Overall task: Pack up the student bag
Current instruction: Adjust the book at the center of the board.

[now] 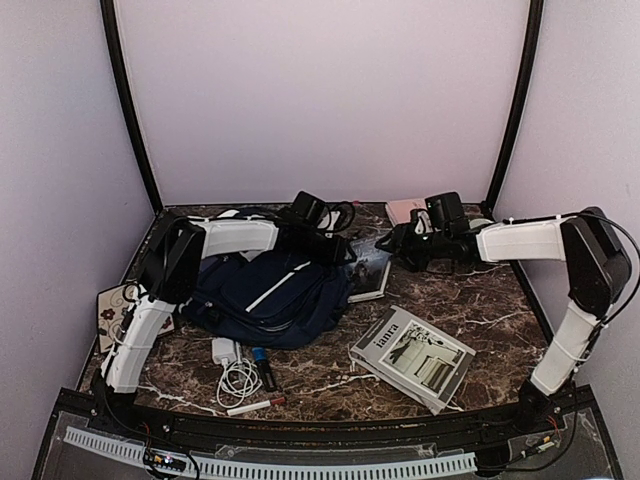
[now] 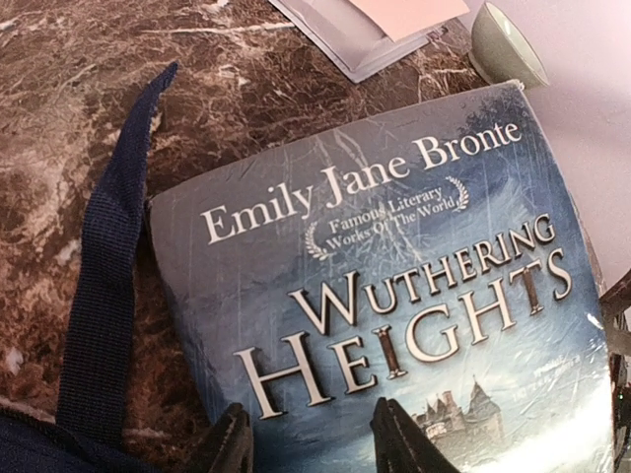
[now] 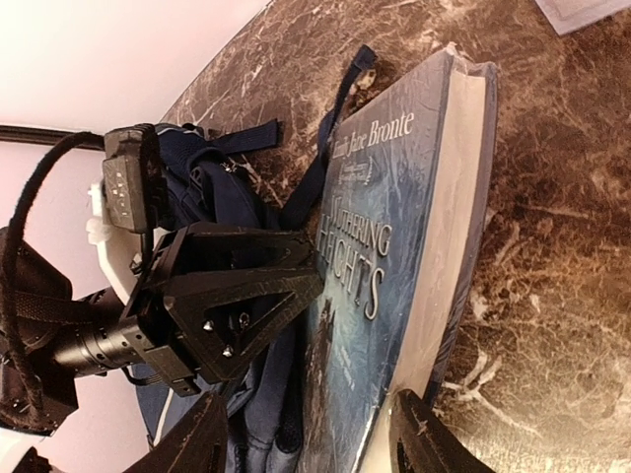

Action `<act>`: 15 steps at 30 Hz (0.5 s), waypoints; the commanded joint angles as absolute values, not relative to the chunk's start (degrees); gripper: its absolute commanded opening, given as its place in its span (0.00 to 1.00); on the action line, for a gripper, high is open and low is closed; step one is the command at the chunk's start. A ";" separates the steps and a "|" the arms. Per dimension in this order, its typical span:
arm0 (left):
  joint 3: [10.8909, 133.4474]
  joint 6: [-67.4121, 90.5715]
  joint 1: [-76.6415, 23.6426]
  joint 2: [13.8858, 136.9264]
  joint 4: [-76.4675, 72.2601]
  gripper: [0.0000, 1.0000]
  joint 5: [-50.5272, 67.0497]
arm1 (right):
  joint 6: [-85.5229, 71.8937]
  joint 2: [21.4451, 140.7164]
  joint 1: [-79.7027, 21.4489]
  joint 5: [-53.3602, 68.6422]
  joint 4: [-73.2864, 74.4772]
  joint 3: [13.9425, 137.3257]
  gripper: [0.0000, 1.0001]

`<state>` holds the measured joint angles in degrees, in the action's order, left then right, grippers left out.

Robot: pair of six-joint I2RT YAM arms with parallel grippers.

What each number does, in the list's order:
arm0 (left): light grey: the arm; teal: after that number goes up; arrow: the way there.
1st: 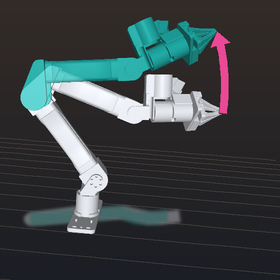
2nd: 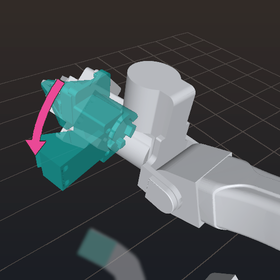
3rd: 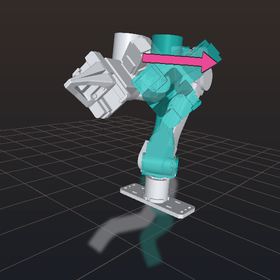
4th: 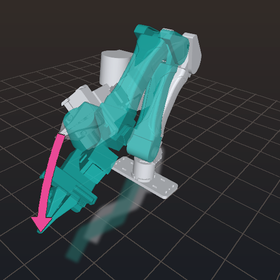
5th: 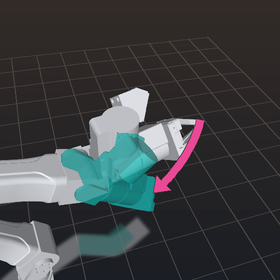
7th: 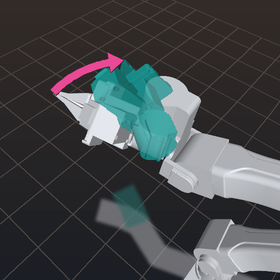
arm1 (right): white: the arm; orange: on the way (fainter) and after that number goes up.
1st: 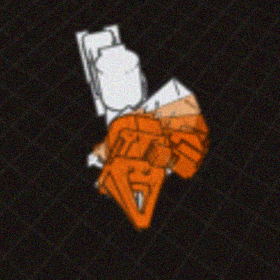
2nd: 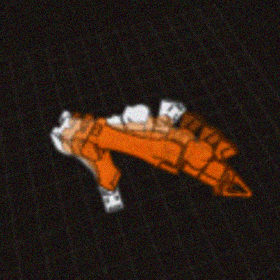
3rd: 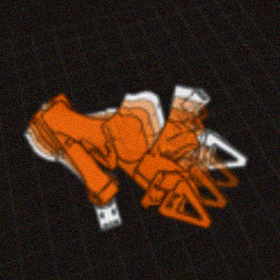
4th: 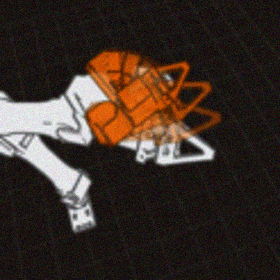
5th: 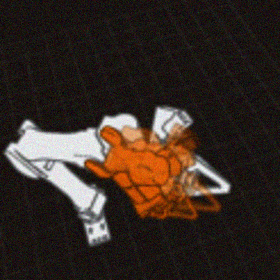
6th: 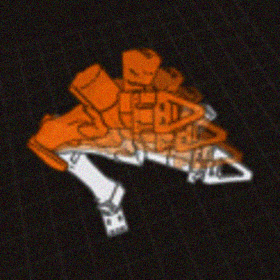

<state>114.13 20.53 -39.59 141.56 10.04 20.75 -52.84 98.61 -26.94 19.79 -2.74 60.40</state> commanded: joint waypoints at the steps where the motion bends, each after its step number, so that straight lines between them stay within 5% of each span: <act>1: 107.67 21.19 -40.75 139.86 13.05 0.45 26.30 | -57.03 94.85 -33.16 24.49 -10.46 55.56 0.55; 15: 103.72 20.85 -40.78 137.60 10.68 0.44 25.97 | -51.07 77.90 -30.31 11.68 8.11 43.76 0.63</act>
